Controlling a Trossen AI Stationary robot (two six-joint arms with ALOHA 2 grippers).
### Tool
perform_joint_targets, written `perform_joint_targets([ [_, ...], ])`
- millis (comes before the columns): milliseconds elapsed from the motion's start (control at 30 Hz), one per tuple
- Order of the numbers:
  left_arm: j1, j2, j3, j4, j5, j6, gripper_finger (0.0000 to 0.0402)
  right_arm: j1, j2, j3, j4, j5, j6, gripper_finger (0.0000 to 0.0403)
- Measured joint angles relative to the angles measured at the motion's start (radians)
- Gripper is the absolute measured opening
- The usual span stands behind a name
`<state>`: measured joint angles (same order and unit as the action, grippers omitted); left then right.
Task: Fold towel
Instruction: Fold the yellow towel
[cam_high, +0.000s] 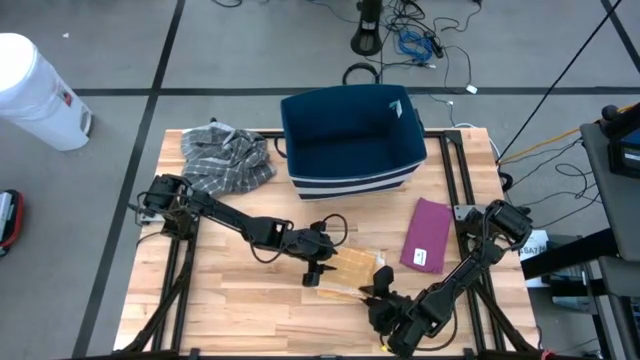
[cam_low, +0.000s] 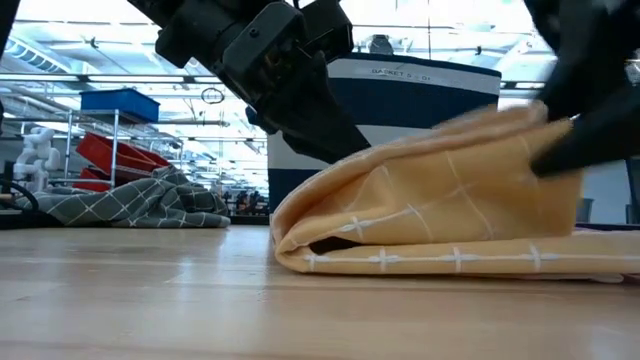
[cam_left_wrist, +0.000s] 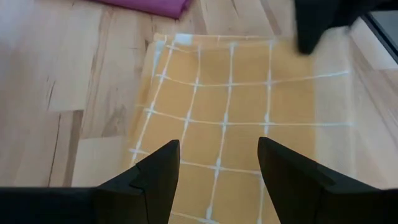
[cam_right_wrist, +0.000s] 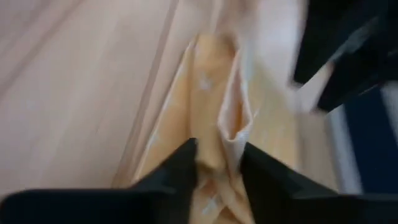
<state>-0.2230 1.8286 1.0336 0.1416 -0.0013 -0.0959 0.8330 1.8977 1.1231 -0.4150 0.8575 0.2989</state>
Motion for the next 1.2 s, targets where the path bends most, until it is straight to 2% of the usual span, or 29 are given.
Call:
perform_joint_targets([
  [100,0.000,0.000,0.000,0.002,0.000,0.000,0.0222,-0.015,0.001,0.000,-0.048,-0.082,0.040,0.0028],
  [133,0.001,0.000,0.000,0.004,0.000,0.000,0.0222,-0.015,0.001,0.000,-0.065,-0.086,0.051,0.0015],
  [400,-0.003,0.000,0.000,-0.007,0.038,0.003,0.0222,0.079,-0.022,0.119,-0.520,0.006,0.319,0.0003],
  [700,0.002,0.000,0.000,0.002,0.042,0.026,0.0222,0.078,-0.014,0.080,-0.534,-0.264,0.471,0.0003],
  [833,0.002,0.000,0.000,0.002,0.042,0.026,0.0222,0.105,-0.014,0.070,-0.539,-0.342,0.505,0.0030],
  [967,0.002,0.000,0.000,0.001,0.042,0.026,0.0222,0.128,-0.027,0.082,-0.541,-0.336,0.523,0.0082],
  [1133,0.002,0.000,0.000,0.001,0.042,0.026,0.0222,0.131,-0.050,0.120,-0.637,-0.329,0.609,0.0158],
  [1200,0.002,0.000,0.000,0.001,0.041,0.026,0.0222,0.131,-0.064,0.134,-0.632,-0.299,0.621,0.0183],
])
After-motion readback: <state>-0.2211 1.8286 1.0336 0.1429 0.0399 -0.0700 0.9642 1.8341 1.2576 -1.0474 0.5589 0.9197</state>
